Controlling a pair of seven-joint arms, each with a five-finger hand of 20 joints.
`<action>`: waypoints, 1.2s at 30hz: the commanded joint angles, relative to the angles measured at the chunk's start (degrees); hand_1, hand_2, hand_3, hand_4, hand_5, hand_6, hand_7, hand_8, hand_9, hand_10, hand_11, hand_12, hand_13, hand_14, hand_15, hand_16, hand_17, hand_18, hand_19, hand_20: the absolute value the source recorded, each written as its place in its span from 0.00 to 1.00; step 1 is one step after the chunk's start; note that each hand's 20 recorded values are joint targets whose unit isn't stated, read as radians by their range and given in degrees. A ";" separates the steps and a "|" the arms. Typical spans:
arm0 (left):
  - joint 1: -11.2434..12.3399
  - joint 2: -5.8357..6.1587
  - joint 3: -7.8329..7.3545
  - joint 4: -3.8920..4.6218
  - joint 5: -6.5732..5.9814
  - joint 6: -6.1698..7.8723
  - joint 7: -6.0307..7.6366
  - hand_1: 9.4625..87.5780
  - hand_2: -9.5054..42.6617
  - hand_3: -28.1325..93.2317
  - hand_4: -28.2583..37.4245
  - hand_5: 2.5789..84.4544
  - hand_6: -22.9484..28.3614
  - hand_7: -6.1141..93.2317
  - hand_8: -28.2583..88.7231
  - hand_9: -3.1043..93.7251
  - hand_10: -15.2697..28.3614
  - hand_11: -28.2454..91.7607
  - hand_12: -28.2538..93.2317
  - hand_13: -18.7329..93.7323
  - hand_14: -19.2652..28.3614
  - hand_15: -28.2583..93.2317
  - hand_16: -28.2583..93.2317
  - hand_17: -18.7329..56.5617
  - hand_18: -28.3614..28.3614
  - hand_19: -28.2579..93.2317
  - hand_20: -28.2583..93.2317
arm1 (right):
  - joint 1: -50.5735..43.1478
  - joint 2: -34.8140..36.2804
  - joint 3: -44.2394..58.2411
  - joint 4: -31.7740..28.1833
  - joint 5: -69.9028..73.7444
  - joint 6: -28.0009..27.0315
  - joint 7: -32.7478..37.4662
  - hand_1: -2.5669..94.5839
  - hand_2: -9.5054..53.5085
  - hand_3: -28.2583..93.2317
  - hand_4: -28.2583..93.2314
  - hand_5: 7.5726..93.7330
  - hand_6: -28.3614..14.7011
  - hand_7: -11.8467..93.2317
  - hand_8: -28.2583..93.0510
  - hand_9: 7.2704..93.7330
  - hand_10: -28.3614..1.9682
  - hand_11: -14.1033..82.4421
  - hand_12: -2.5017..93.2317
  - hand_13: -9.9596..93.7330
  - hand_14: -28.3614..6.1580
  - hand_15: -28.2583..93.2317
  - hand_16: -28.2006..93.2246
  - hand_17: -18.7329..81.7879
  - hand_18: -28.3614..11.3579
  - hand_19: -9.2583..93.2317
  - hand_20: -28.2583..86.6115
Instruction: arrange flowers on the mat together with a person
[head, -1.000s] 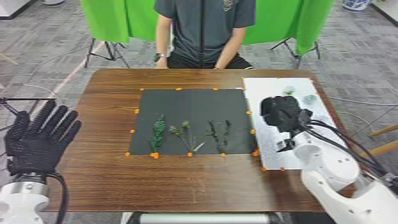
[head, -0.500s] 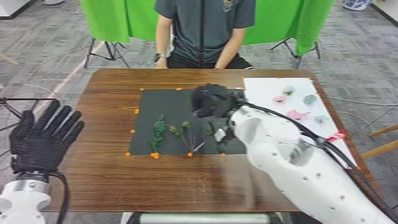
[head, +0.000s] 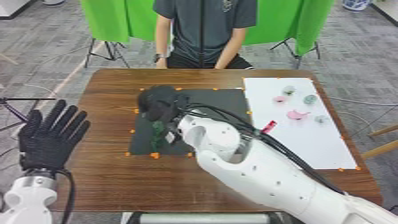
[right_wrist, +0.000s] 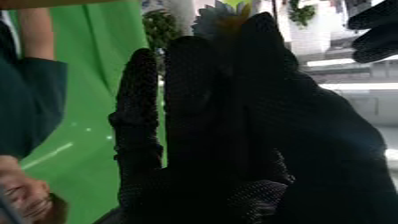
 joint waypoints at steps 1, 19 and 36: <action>0.02 0.63 0.28 -0.13 -0.39 -0.95 0.43 0.20 0.48 0.80 0.00 0.44 0.59 0.18 0.15 0.41 0.66 0.39 0.29 0.40 0.71 0.41 0.20 0.18 0.72 0.43 0.31 | 0.91 -3.08 -4.05 0.62 -2.89 -1.34 1.90 0.67 0.00 0.76 0.00 0.60 0.69 0.50 0.21 0.77 0.72 0.29 0.48 0.72 0.76 0.66 0.66 0.50 0.29 0.77 0.56; -1.25 0.30 1.75 0.66 -0.49 -1.92 0.20 0.20 0.48 0.80 0.00 0.44 0.59 0.18 0.15 0.41 0.66 0.38 0.29 0.40 0.71 0.41 0.20 0.18 0.72 0.43 0.31 | -4.56 -7.62 -0.49 7.67 -6.45 -5.25 6.04 0.68 0.00 0.75 0.00 0.59 0.69 0.49 0.20 0.76 0.71 0.30 0.48 0.71 0.76 0.67 0.66 0.50 0.29 0.78 0.55; -0.10 -0.69 1.35 0.43 -0.84 -1.36 0.48 0.20 0.48 0.80 0.00 0.44 0.59 0.18 0.15 0.41 0.66 0.39 0.29 0.40 0.71 0.42 0.20 0.18 0.72 0.43 0.31 | -5.51 -6.48 0.33 6.07 -4.56 -4.75 7.06 0.66 0.00 0.76 0.00 0.51 0.64 0.36 0.10 0.61 0.57 0.36 0.22 0.69 0.75 0.66 0.63 0.50 0.29 0.78 0.51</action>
